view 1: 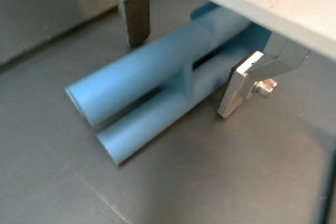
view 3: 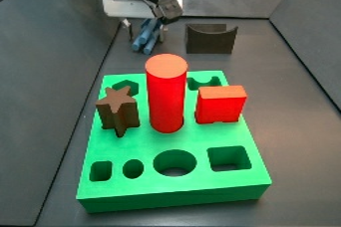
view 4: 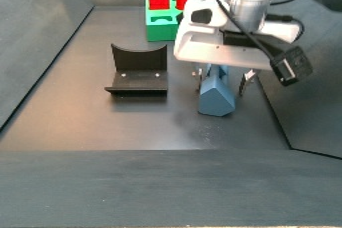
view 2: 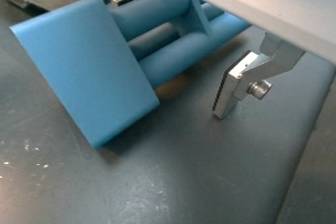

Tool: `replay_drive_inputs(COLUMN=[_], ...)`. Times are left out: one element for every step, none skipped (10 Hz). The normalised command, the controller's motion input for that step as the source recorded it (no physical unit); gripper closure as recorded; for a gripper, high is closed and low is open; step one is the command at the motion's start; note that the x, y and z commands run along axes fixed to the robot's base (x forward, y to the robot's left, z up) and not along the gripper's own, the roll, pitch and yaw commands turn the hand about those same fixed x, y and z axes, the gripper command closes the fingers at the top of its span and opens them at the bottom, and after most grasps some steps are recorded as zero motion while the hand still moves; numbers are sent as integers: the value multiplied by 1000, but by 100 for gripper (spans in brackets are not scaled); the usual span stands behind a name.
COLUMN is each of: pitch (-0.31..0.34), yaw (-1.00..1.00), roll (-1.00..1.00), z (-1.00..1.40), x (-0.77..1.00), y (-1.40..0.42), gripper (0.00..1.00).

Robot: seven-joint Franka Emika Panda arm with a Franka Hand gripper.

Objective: Pick up the 3 prong object. Move up. Rotate the 3 prong object. Place the 3 prong object on the fixture. Regrasp the 3 prong object. Move to above the board. Insert the 3 prong object.
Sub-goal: Pick up the 3 prong object.

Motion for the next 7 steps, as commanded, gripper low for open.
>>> replay_drive_inputs(pitch=[23, 0, 0, 0, 0, 0, 0], yaw=[0, 0, 0, 0, 0, 0, 0], roll=[0, 0, 0, 0, 0, 0, 0], z=[0, 0, 0, 0, 0, 0, 0], x=[0, 0, 0, 0, 0, 0, 0], y=[0, 0, 0, 0, 0, 0, 0], gripper=[0, 0, 100, 100, 100, 100, 100])
